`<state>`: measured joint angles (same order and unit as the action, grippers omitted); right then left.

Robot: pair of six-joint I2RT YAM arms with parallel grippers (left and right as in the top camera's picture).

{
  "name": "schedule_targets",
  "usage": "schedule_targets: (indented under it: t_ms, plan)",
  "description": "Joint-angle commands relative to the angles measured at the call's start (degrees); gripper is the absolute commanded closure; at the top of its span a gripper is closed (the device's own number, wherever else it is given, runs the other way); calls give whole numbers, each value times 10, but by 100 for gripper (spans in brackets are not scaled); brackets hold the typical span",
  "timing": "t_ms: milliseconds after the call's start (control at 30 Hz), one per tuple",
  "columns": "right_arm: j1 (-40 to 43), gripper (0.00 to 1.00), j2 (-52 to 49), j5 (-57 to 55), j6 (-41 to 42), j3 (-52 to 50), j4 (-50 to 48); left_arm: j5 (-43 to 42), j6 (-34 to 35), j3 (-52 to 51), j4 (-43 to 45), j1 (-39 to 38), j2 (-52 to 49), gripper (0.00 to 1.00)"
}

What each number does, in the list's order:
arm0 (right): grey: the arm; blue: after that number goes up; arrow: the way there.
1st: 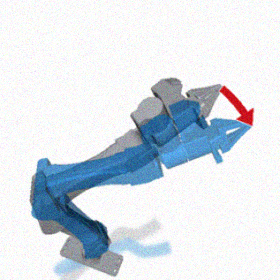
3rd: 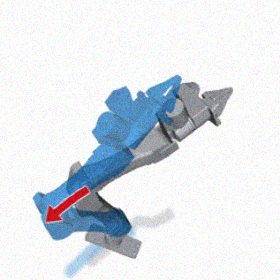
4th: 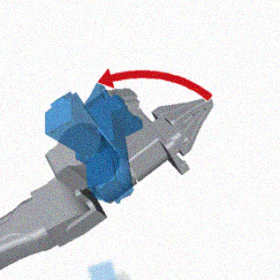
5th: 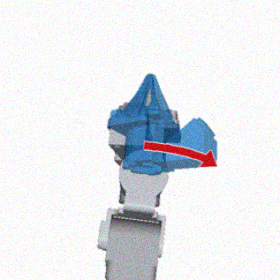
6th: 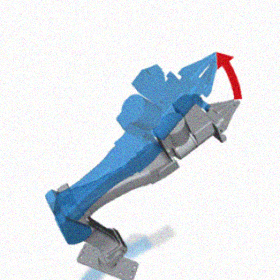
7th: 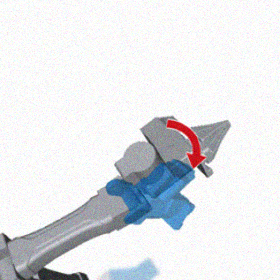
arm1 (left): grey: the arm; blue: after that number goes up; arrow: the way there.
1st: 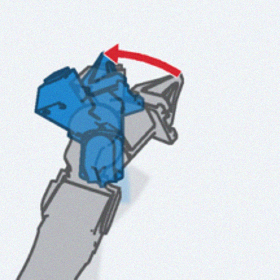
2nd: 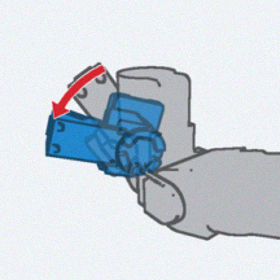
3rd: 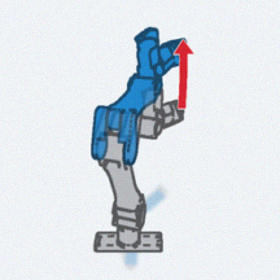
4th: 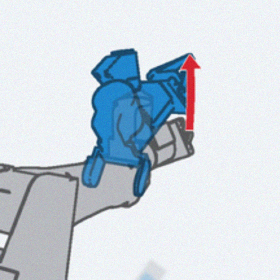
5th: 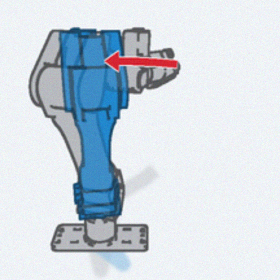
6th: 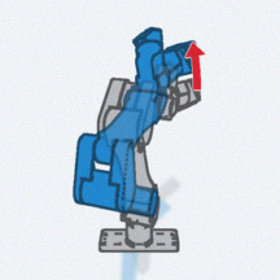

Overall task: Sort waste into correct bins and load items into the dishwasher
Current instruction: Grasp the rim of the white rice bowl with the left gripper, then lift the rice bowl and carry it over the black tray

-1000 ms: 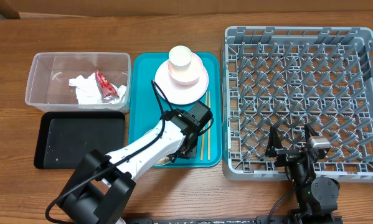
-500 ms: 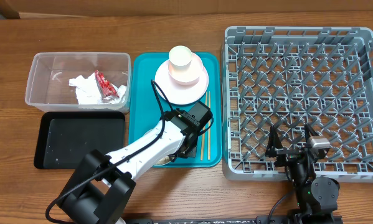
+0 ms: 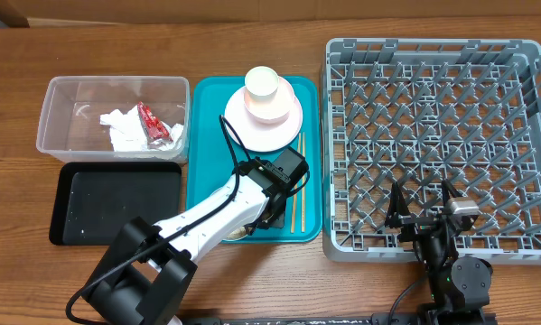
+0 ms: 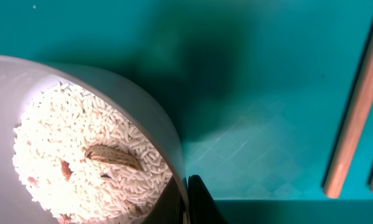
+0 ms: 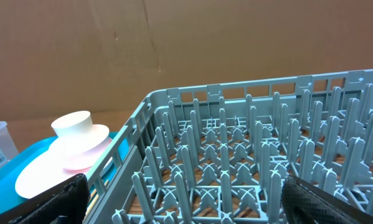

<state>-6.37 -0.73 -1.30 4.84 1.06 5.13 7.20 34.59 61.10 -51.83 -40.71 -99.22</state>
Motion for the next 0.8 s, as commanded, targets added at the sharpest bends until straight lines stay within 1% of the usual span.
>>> schedule_targets:
  t_ms: [0, 133, 433, 533, 700, 767]
  plan:
    - [1, 0, 6, 1, -2, -6, -5, 3, 2, -5, -9, -2, 2, 96]
    - [1, 0, 6, 1, -2, -6, -5, 3, 1, 9, -30, 0, 4, 96]
    - [1, 0, 6, 1, -2, -6, -5, -3, 1, 103, -111, 16, 5, 96]
    - [1, 0, 6, 1, -2, -6, -5, -33, -7, 127, -126, 27, 5, 96]
    - [1, 0, 6, 1, -2, -6, -5, -107, -60, 160, -142, 74, 8, 96]
    - [1, 0, 6, 1, -2, -6, -5, -109, -64, 170, -160, 94, 13, 96]
